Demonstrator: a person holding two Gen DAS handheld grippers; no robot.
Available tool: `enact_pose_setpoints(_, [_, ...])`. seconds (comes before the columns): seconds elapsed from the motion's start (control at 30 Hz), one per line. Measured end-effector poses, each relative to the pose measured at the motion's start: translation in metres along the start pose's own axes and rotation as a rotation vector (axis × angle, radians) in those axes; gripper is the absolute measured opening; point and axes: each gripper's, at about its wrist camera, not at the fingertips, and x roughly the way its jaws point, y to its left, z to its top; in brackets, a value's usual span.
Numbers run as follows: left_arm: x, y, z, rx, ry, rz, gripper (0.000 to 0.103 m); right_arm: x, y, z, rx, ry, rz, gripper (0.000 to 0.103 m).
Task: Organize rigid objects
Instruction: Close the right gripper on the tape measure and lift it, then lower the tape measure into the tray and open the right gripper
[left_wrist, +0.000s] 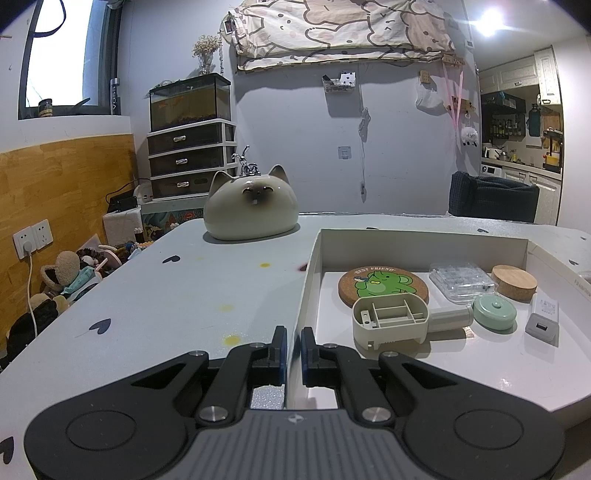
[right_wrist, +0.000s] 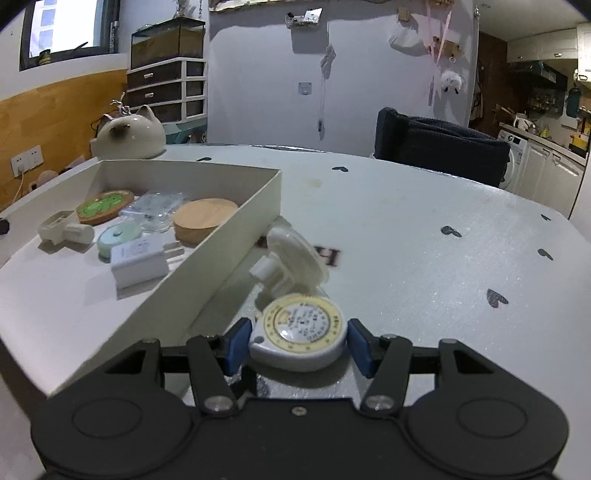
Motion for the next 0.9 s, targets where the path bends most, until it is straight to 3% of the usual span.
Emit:
enact_pose_setpoints(0.1, [0.000,0.000,0.000,0.000,0.000,0.000,0.007,-0.005,-0.001,-0.004,0.016,0.008,0.015,0.066])
enact_pose_setpoints(0.13, [0.000,0.000,0.000,0.001,0.000,0.001,0.007,-0.005,-0.001,-0.005,0.020,0.013,0.012,0.076])
enact_pose_setpoints(0.2, [0.000,0.000,0.000,0.002,0.000,0.002,0.007,-0.005,-0.001,-0.005,0.028,0.020,0.007,0.079])
enact_pose_setpoints(0.33, [0.000,0.000,0.000,0.002,0.000,0.002,0.007,-0.002,-0.004,0.000,0.078,0.030,0.021,0.076])
enact_pose_setpoints(0.57, [0.001,0.001,0.000,0.002,0.001,0.001,0.007,0.003,-0.002,0.007,0.101,0.045,-0.017,0.058])
enact_pose_setpoints(0.9, [0.001,0.002,0.000,0.003,0.001,0.002,0.007,-0.015,0.002,0.007,0.118,-0.010,0.005,0.057])
